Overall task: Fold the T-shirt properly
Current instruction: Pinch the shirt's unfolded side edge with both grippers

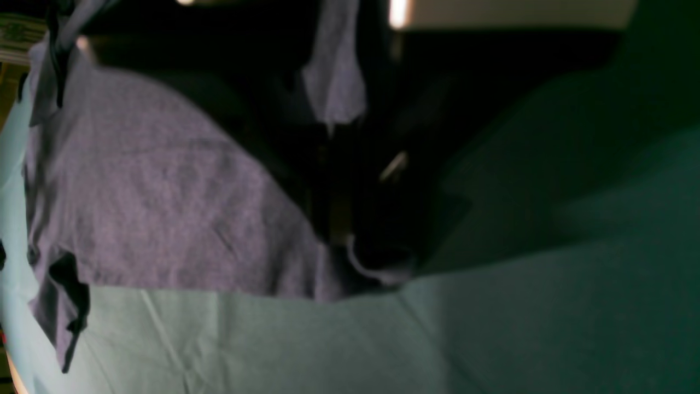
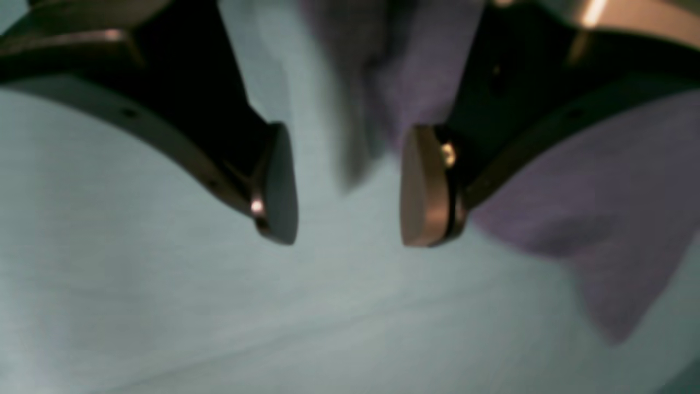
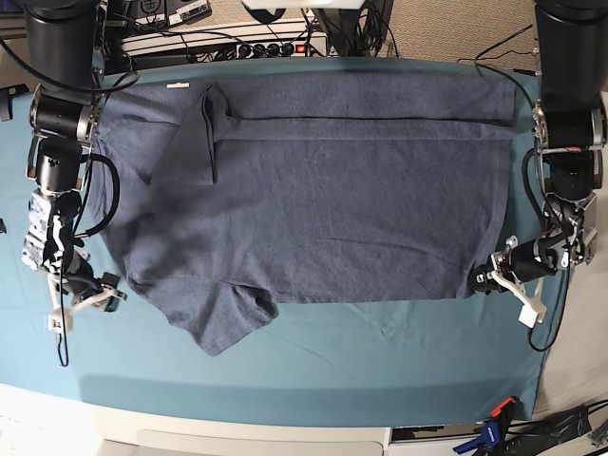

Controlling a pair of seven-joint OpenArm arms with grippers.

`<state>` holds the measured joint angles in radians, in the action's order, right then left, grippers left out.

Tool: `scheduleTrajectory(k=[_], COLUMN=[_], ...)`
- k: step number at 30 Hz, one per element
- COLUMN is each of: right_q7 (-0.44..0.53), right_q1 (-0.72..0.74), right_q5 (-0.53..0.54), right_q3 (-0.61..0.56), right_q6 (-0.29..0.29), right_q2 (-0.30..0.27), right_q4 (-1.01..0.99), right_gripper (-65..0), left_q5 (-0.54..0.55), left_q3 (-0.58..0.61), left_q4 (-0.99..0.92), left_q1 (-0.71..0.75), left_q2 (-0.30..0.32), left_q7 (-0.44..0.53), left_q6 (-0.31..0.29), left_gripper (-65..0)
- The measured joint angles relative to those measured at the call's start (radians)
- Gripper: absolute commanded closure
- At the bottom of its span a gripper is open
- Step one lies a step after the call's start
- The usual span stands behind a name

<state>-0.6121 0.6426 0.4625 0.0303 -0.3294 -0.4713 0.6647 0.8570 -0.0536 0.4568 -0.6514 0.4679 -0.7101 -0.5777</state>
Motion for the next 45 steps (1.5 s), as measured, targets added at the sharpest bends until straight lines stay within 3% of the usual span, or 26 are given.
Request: scheduleTrajectory(k=[8,11,19,37,45], right_q7=[-0.05,-0.049,0.013,0.042,0.097], right_q1=[0.0,0.0,-0.003,-0.042,-0.059], right_q5=[0.088,0.073,-0.113,-0.126,-0.197], right_q3=[0.0,0.0,0.0,0.0,0.001], right_q6=[-0.099,-0.098,-0.076,-0.033,0.0], right_q2=[0.051,0.061,0.061,0.073,0.072], right_q4=[0.0,0.0,0.0,-0.002,-0.019], right_gripper=[-31.5,-31.5,-31.5,-31.4,-31.4], left_q5=[0.0,0.0,0.0,0.03,0.039], left_q3=[0.0,0.0,0.0,0.0,0.0], left_q4=[0.0,0.0,0.0,0.0,0.0], left_q1=[0.0,0.0,0.0,0.0,0.0], left_q2=[-0.002,-0.002,-0.002,-0.002,-0.002], left_q7=[0.0,0.0,-0.004,-0.015,-0.015], left_q6=[-0.019,-0.019,-0.019,-0.042,-0.042], left_gripper=[0.0,0.0,0.0,0.0,0.0])
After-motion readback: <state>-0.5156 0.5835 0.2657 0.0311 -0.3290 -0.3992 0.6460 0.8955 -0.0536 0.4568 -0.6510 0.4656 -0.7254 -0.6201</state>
